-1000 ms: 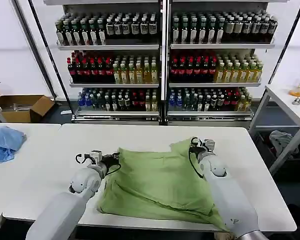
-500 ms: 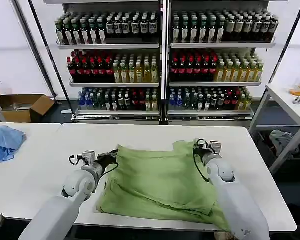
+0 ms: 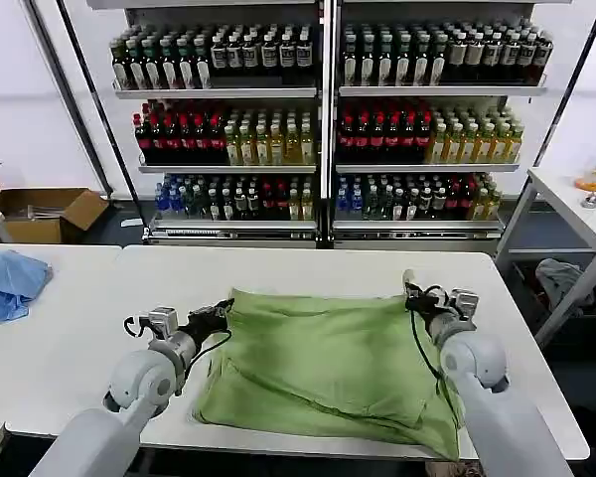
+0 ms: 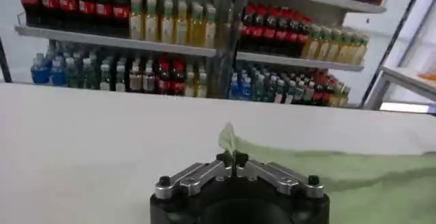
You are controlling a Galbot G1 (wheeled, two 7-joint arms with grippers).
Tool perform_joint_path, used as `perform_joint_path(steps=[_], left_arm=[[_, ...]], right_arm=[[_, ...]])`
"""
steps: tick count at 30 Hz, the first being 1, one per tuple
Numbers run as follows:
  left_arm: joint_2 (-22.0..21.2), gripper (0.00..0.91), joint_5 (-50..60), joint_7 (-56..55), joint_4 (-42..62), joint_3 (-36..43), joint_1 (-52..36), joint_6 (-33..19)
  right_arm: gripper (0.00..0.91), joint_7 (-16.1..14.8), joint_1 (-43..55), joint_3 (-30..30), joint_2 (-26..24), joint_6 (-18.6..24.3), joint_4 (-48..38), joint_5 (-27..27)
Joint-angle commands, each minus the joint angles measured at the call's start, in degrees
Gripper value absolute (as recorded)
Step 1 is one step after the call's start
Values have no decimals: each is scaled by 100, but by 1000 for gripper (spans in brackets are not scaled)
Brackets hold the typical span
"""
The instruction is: Fold and organize the clothes.
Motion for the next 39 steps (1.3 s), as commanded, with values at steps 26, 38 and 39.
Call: perform_joint_path(steps=[26, 38, 39], left_arm=[[324, 40, 909, 204, -816, -440, 1396, 285], [181, 907, 1533, -143, -1368, -764, 2025, -57], [118, 907, 1527, -226, -1550, -831, 2155, -82]], right_arm=[[0, 42, -2632, 1207, 207, -12, 1835, -96], [907, -138, -2753, 1122, 281, -10, 2027, -626], [907, -150, -2851, 1159, 288, -8, 2116, -645]])
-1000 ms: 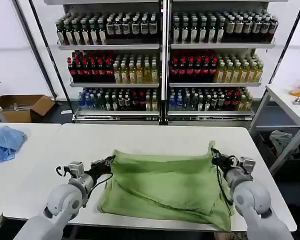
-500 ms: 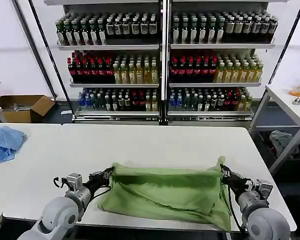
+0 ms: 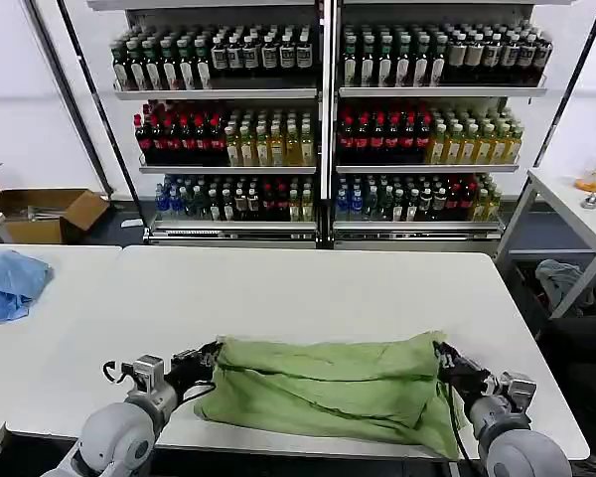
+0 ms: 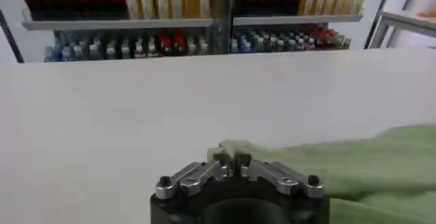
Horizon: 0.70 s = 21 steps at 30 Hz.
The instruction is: Fold and organize the clothes.
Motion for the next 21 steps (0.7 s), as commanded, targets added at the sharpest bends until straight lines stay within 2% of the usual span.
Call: perform_joint_path(steps=[1, 5, 10, 16, 21], left_arm=[[-219, 907, 462, -384, -695, -282, 733, -279], [-660, 907, 864, -535, -1028, -234, 1241, -501], [-1269, 907, 1073, -840, -795, 58, 1124, -528], [-1676, 907, 1350, -957, -235, 269, 774, -591], [-1829, 907, 1735, -993, 147, 361, 652, -602]], right_arm=[[907, -57, -325, 42, 25, 6, 280, -239], [907, -76, -609, 150, 98, 33, 514, -321], [907, -67, -824, 210, 152, 47, 658, -336], [907, -70, -932, 225, 154, 71, 731, -369], [907, -77, -1016, 275, 145, 94, 787, -366]])
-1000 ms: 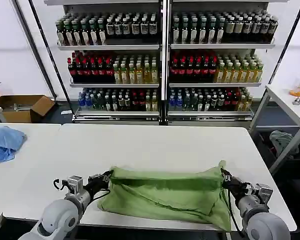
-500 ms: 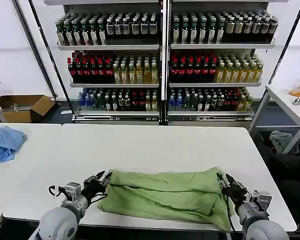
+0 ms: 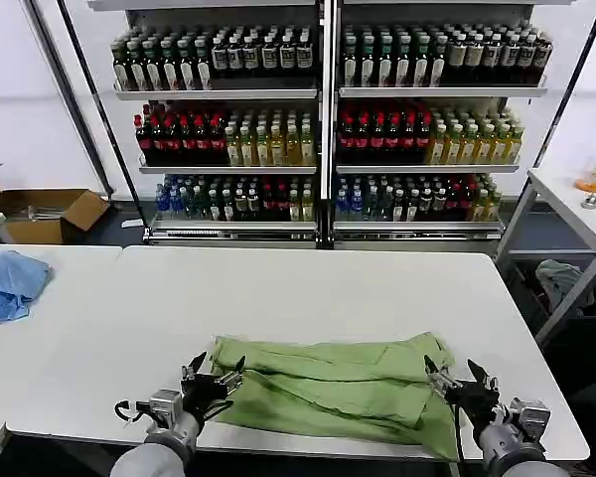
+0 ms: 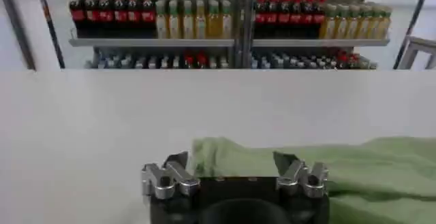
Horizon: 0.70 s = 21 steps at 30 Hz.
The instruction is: Fold and organize the clothes.
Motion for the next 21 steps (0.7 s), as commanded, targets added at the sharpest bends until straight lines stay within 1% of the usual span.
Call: perform_joint_path(steps=[1, 2, 3, 4, 5, 6, 7, 9, 10, 16, 21], left_arm=[[-578, 907, 714, -208, 549, 173, -51, -114], [-596, 907, 781, -226, 597, 180, -56, -131], [-613, 645, 792, -244, 643, 181, -59, -134], [-627, 534, 805, -265, 686, 182, -62, -140], [-643, 322, 835, -272, 727, 183, -67, -151], [-654, 242, 863, -287, 782, 188, -73, -178], [-669, 141, 890, -294, 811, 190, -77, -198], [-697, 71, 939, -295, 896, 195, -91, -239], [-706, 60, 950, -297, 923, 183, -96, -256], [-714, 50, 774, -219, 1006, 39, -57, -344], [-579, 40, 489, -51, 973, -244, 8, -424]], right_arm=[[907, -11, -206, 39, 15, 7, 133, -45], [907, -11, -218, 51, 13, 12, 147, -42], [907, -10, -226, 58, 11, 17, 158, -41], [907, -9, -232, 69, 6, 18, 169, -35], [907, -10, -236, 75, 3, 17, 175, -33], [907, -10, -237, 84, -6, 17, 187, -25], [907, -4, -236, 88, -12, 17, 194, -19], [907, 0, -230, 88, -17, 16, 199, -15], [907, 2, -228, 79, -17, 16, 203, -15], [907, 24, -210, 64, -69, -3, 244, -3], [907, 44, -171, 129, -160, -22, 292, 78]])
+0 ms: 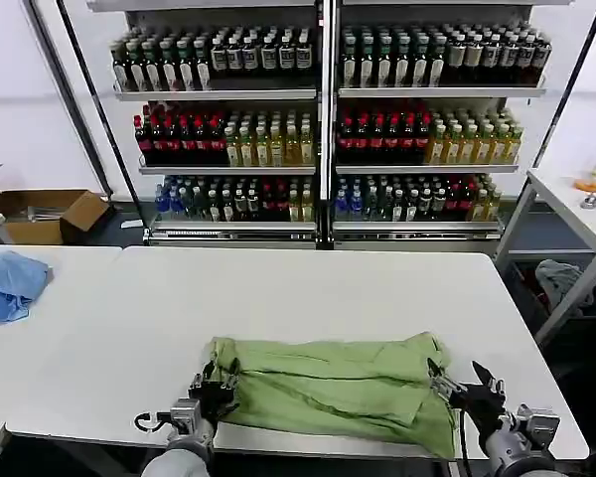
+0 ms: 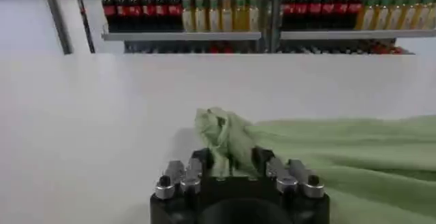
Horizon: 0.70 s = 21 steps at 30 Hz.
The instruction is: Fold and organize the clothes.
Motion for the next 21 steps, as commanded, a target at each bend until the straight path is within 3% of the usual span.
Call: perform_joint_path(steps=[1, 13, 17, 21], left_arm=[[24, 40, -237, 123, 160, -325, 61, -63], [1210, 40, -1256, 261, 77, -2248, -169, -79], [1371, 40, -2216, 334, -345, -2694, -222, 48], [1321, 40, -3317, 405, -1223, -2528, -175, 193]], right_arm=[[907, 2, -25, 26, -41, -4, 41, 46], [907, 10, 12, 73, -82, 2, 56, 134], [907, 16, 14, 90, -106, 3, 77, 165], [907, 17, -8, 131, -138, 2, 105, 205]])
